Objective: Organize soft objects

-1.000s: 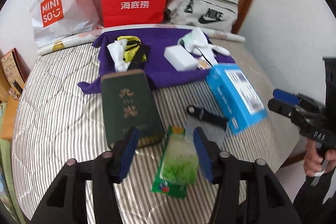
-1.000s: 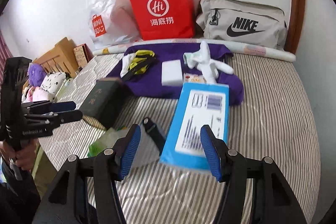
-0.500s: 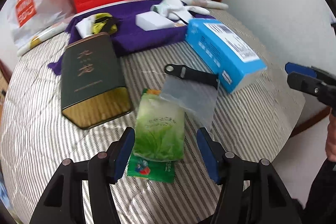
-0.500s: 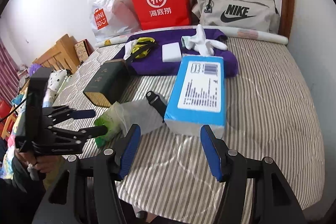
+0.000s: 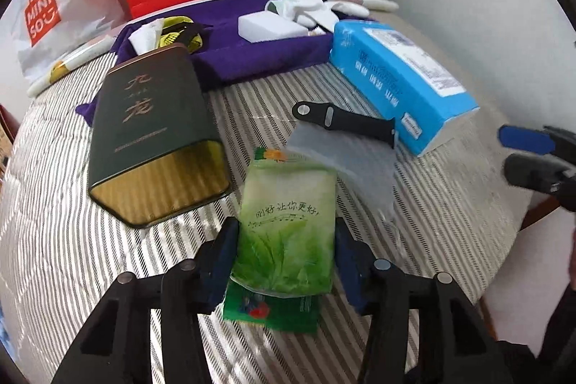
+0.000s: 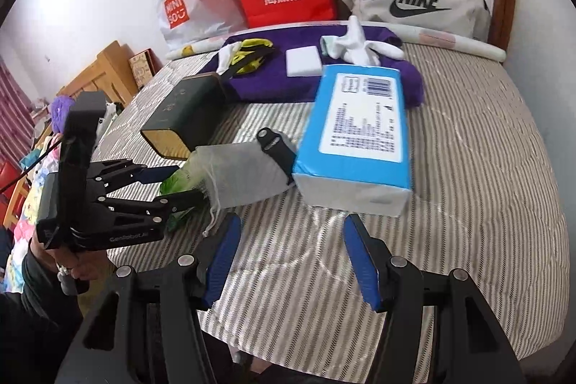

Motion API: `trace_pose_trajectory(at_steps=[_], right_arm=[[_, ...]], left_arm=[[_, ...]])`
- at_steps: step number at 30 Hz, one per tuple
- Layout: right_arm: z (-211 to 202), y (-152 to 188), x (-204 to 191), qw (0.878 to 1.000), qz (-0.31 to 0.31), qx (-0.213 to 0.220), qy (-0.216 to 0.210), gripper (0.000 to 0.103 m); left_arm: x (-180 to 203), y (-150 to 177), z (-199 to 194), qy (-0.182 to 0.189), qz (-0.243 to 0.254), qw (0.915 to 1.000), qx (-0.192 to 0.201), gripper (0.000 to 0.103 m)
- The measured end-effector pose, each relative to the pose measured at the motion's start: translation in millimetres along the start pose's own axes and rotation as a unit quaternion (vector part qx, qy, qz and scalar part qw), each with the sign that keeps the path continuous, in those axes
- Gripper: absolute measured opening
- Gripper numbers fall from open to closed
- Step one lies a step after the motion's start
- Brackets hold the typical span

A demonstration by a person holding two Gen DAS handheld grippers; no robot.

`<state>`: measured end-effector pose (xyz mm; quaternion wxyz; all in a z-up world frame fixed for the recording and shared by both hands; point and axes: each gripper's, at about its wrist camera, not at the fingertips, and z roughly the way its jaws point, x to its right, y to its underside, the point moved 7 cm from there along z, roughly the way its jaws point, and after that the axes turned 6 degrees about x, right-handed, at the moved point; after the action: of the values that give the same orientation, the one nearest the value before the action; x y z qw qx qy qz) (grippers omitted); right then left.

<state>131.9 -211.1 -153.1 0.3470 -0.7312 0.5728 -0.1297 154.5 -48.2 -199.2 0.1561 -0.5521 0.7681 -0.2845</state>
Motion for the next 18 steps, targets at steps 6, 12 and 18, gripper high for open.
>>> trace_pose_trajectory(at_steps=[6, 12, 18], right_arm=[[10.7, -4.9, -25.9, 0.999, -0.041, -0.003, -0.011, 0.059], [36.3, -17.2, -47.6, 0.996, -0.090, -0.007, -0.008, 0.058], [75.5, -36.2, -59.5, 0.989, -0.146, -0.031, 0.015, 0.037]], left_arm=[[-12.6, 10.5, -32.3, -0.006, -0.017, 0.9997, 0.015, 0.047], [-43.3, 18.9, -45.9, -0.034, -0.051, 0.9978, 0.026, 0.047], [-65.4, 19.6, -47.9, -0.022, -0.082, 0.9958, 0.035, 0.048]])
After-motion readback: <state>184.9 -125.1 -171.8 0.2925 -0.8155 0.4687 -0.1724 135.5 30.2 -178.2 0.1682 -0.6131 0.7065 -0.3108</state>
